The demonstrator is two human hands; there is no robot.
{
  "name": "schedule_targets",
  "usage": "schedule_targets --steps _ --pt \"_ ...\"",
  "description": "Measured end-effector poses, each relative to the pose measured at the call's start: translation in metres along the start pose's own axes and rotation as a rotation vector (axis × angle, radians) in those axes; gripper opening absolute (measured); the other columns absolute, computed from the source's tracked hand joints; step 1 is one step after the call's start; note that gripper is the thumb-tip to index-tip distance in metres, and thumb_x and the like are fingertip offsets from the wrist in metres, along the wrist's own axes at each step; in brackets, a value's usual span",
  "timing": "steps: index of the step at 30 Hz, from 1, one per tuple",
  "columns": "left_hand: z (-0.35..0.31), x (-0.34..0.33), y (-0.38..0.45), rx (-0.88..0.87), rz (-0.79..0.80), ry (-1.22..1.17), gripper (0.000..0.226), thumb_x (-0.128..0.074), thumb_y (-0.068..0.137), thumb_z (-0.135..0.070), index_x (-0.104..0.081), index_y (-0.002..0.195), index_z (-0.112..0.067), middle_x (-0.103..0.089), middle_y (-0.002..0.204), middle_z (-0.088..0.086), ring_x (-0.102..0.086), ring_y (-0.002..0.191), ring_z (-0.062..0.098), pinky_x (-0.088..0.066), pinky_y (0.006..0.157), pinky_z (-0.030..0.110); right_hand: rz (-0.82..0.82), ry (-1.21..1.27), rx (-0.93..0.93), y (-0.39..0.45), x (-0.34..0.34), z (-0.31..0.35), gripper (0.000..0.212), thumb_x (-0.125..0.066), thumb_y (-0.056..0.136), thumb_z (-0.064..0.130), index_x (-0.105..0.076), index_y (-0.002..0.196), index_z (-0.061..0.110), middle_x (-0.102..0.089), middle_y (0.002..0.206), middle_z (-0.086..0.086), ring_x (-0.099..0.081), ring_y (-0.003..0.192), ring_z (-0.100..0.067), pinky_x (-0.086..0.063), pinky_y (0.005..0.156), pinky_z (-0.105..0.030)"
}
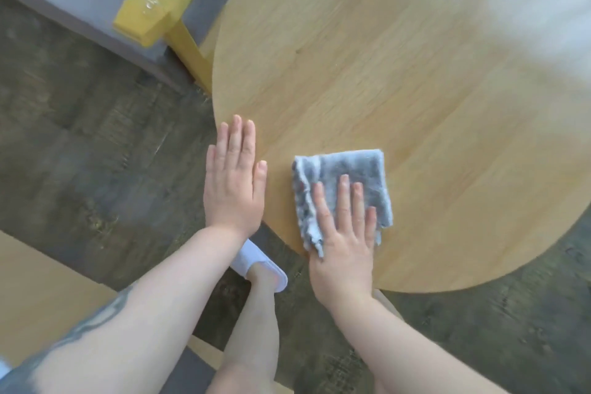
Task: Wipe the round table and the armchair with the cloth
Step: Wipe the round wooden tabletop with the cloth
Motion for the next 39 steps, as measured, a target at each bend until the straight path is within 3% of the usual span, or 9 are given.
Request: schedule_targets --steps 3,10,14,16,21,26,32,36,39 --pt "0.011 0.007 0.025 -0.149 0.059 0.096 0.058 -0.019 0.100 -0.036 -0.008 0.153 -0.017 0.000 0.159 -0.003 0.004 0.147 0.015 0.008 0.117 0.028 0.052 0.026 0.246 -0.006 -0.010 0.038 0.079 -0.053 0.079 0.024 -0.021 0.151 0.028 -0.007 0.160 0.002 -0.002 0.148 -0.018 -0.003 0.118 -0.040" --pt "0.022 0.017 0.055 -0.414 0.180 0.211 0.060 -0.012 0.098 -0.045 0.001 0.152 -0.023 0.009 0.158 -0.007 0.010 0.146 0.011 0.013 0.116 0.026 -0.265 -0.022 -0.385 0.037 0.017 -0.022 0.080 -0.042 0.079 0.012 -0.014 0.152 0.024 -0.004 0.160 0.002 0.003 0.147 -0.018 0.003 0.118 -0.042" --pt "0.022 0.016 0.057 -0.426 0.183 0.169 0.060 -0.015 0.098 -0.042 -0.005 0.153 -0.020 0.003 0.159 -0.005 0.006 0.147 0.014 0.008 0.118 0.029 0.025 0.034 0.115 0.022 -0.025 0.079 0.087 -0.051 0.072 0.012 -0.021 0.151 0.029 -0.009 0.160 0.004 0.001 0.148 -0.016 0.003 0.118 -0.038" --pt "0.023 0.018 0.058 -0.434 0.212 0.133 0.060 -0.012 0.097 -0.041 -0.003 0.153 -0.023 0.007 0.159 -0.008 0.011 0.145 0.009 0.011 0.116 0.027 0.030 0.100 0.238 0.035 -0.007 0.061 0.082 -0.051 0.072 0.007 -0.032 0.148 0.031 -0.014 0.158 0.006 -0.005 0.147 -0.012 -0.003 0.119 -0.037" --pt "0.020 0.029 0.070 -0.303 0.165 -0.090 0.056 -0.018 0.099 -0.035 -0.011 0.153 -0.022 0.001 0.160 -0.007 0.012 0.143 0.001 0.012 0.114 0.024 -0.355 -0.011 -0.419 0.042 0.024 -0.009 0.081 -0.052 0.073 0.004 -0.030 0.148 0.027 -0.018 0.158 -0.004 -0.009 0.146 -0.025 -0.007 0.116 -0.051" --pt "0.008 0.031 0.091 -0.104 0.100 -0.307 0.058 -0.018 0.097 -0.037 -0.016 0.153 -0.021 -0.004 0.161 -0.004 0.004 0.147 0.009 0.006 0.116 0.031 -0.010 0.096 0.246 0.044 -0.018 0.107 0.076 -0.053 0.070 0.012 -0.038 0.144 0.026 -0.021 0.157 -0.001 -0.007 0.147 -0.019 -0.004 0.119 -0.043" --pt "-0.002 0.034 0.114 -0.169 0.130 -0.104 0.061 -0.019 0.096 -0.038 -0.012 0.153 -0.019 -0.001 0.161 -0.001 0.006 0.147 0.015 0.006 0.117 0.034 -0.297 0.028 -0.271 0.051 0.022 -0.004 0.076 -0.045 0.072 0.004 -0.037 0.145 0.022 -0.019 0.158 -0.003 -0.007 0.147 -0.023 -0.005 0.118 -0.046" --pt "-0.014 0.028 0.126 -0.183 0.090 0.022 0.061 -0.021 0.096 -0.037 -0.011 0.153 -0.018 -0.002 0.161 0.000 0.004 0.148 0.017 0.006 0.117 0.035 -0.028 0.027 0.249 0.056 -0.007 0.076 0.081 -0.061 0.066 0.021 -0.039 0.144 0.021 -0.024 0.156 -0.003 -0.011 0.147 -0.020 -0.005 0.119 -0.039" --pt "-0.019 0.026 0.134 -0.161 0.119 0.089 0.061 -0.019 0.096 -0.037 -0.005 0.154 -0.020 0.002 0.161 -0.001 0.007 0.147 0.016 0.007 0.117 0.034 -0.129 0.117 0.150 0.078 0.037 0.014 0.067 -0.047 0.077 0.005 -0.041 0.144 0.011 -0.025 0.156 -0.004 -0.015 0.146 -0.018 -0.009 0.119 -0.038"
Point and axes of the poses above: each hand's wrist, its own y-axis towards the middle knuckle, its own x-axis out of the back of the hand, z = x × y, the point moved 7 cm from there along y, towards the middle knuckle
